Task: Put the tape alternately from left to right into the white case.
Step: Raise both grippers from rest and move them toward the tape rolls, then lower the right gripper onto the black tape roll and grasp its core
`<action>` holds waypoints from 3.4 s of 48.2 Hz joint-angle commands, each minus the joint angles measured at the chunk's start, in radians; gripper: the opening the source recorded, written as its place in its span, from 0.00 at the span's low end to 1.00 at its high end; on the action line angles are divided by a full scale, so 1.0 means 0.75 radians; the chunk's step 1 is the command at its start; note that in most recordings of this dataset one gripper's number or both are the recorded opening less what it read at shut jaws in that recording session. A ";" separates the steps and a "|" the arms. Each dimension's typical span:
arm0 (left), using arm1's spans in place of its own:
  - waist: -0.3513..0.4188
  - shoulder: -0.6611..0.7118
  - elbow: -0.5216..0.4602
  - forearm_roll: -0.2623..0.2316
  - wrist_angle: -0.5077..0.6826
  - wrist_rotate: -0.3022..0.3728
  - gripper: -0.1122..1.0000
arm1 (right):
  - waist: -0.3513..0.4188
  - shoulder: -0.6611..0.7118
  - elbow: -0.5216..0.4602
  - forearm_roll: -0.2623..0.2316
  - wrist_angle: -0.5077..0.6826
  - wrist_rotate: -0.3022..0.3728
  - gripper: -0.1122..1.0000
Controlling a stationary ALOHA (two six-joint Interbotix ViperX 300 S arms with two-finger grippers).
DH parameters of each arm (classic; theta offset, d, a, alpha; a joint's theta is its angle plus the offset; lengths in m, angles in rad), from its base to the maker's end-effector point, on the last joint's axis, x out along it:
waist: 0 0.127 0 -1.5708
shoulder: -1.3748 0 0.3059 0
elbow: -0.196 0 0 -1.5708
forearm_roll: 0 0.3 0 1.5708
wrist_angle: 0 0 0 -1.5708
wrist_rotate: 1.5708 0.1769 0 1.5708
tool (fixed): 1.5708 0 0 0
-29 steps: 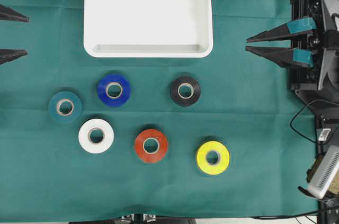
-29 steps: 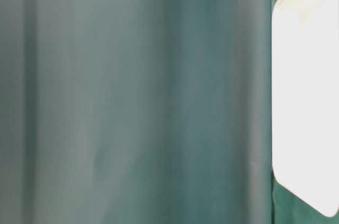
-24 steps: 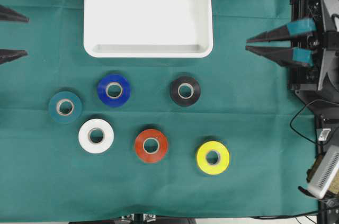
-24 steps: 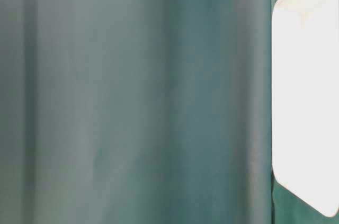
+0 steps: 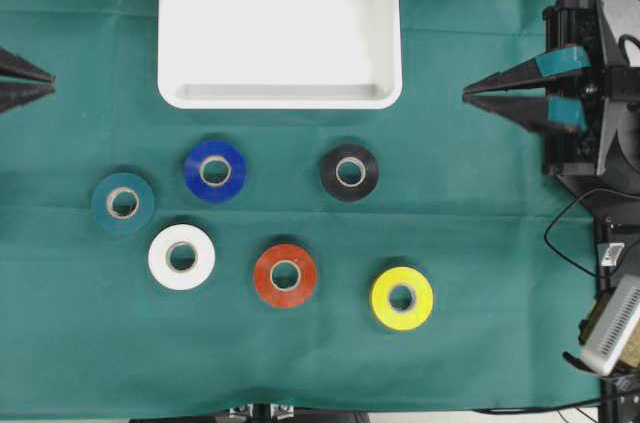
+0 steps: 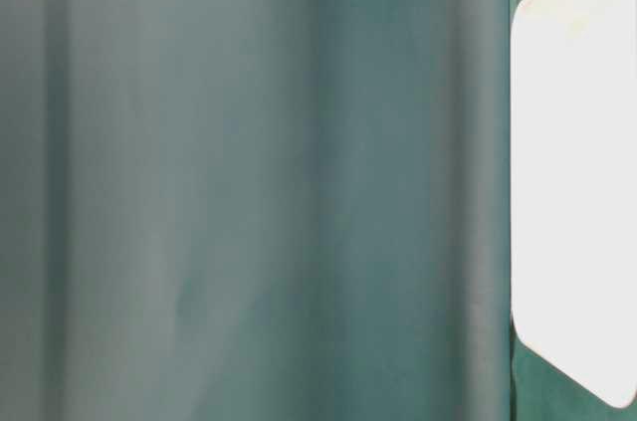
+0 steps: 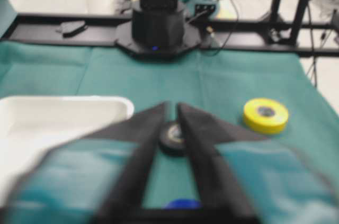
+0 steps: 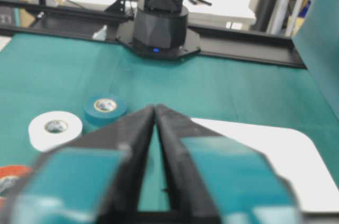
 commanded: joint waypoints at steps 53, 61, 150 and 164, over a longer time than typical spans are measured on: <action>0.027 0.346 -0.217 -0.010 0.272 -0.115 0.70 | -0.012 0.305 -0.188 -0.002 0.172 0.090 0.86; 0.027 0.462 -0.292 -0.010 0.329 -0.115 0.69 | -0.012 0.370 -0.213 -0.002 0.202 0.092 0.86; 0.041 0.775 -0.427 -0.008 0.438 -0.110 0.68 | 0.172 0.740 -0.360 -0.010 0.391 0.164 0.86; 0.047 0.773 -0.425 -0.008 0.436 -0.112 0.68 | 0.223 0.706 -0.311 -0.010 0.382 0.164 0.86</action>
